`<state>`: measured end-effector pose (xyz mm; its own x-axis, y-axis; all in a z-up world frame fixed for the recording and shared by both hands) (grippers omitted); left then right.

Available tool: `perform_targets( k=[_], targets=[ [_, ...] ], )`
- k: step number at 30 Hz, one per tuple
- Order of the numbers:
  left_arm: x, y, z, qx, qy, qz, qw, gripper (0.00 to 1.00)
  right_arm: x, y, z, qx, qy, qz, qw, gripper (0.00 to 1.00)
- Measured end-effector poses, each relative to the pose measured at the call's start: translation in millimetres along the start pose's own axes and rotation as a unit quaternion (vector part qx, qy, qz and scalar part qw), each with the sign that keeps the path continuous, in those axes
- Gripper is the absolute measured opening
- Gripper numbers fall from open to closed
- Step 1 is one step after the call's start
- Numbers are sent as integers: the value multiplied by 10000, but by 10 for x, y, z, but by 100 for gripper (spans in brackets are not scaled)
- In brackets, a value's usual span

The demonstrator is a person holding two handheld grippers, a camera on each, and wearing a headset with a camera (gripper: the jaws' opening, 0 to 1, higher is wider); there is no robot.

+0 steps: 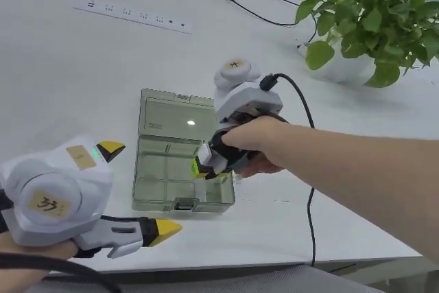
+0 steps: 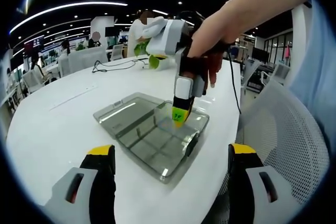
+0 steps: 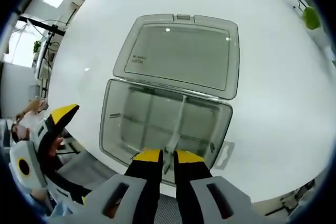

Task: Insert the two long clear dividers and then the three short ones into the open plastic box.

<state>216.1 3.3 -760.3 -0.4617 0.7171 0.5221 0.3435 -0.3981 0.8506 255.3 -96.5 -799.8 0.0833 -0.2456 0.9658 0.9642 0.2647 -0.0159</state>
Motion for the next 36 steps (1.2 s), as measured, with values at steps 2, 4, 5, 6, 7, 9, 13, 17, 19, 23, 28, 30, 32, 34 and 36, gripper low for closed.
perform_targets(
  k=[2, 4, 5, 6, 7, 9, 13, 17, 19, 23, 28, 30, 32, 34, 36],
  targets=[
    [-2, 2, -7, -22, -6, 5, 10000, 90, 11, -58, 23, -222, 135, 67, 9996, 7],
    [0, 6, -14, -30, -22, -1, 10000, 90, 11, -75, 34, -222, 172, 43, 9996, 6],
    [0, 7, -14, -40, -19, 0, 10000, 90, 5, -89, 48, -241, 179, 75, 9995, 5],
    [1, 5, -17, -45, -22, 6, 10000, 90, 2, -96, 68, -279, 183, 77, 9994, 5],
    [2, 6, -18, -42, -24, 0, 10000, 90, -1, -103, 76, -239, 141, 94, 9996, 4],
    [8, 2, -15, -40, -11, 7, 10000, 90, 4, -101, 80, -242, 51, 114, 9996, 4],
    [20, 8, -9, -25, 7, -15, 10000, 90, 4, -109, 77, -344, -45, 136, 9993, 2],
    [19, 10, -7, -29, 7, -13, 10000, 90, 5, -109, 71, -426, -68, 139, 9990, 1],
    [17, 15, -12, -32, -1, -25, 10000, 90, 6, -109, 73, -476, -97, 144, 9987, 1],
    [15, 19, -18, -37, -11, -25, 10000, 90, 3, -109, 80, -442, -136, 152, 9988, 0],
    [19, 27, -17, -50, -4, -34, 10000, 90, 8, -107, 76, -378, -172, 115, 9991, 0],
    [19, 28, -16, -49, 1, -31, 10000, 90, 10, -109, 70, -391, -134, 87, 9991, 1],
    [21, 26, -13, -46, 6, -23, 10000, 90, 9, -108, 69, -348, -104, 52, 9993, 1],
    [24, 31, -15, -41, 2, -33, 10000, 90, 11, -101, 68, -300, -79, 21, 9995, 2],
    [25, 31, -19, -52, -1, -20, 10000, 90, 14, -97, 72, -223, -60, -14, 9997, 2]
  ],
)
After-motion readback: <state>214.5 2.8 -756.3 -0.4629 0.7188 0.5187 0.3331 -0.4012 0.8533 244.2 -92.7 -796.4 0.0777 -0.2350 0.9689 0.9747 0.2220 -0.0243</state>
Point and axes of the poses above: the centre of the closed fingertips' face, and the gripper's own axes: x roughly backward along the fingers, z roughly to its left, y roughly out of its top, the point moved 2 cm from there along x, roughly backward along the fingers, and after that the axes turned 4 degrees about z, right-handed, at the moved point
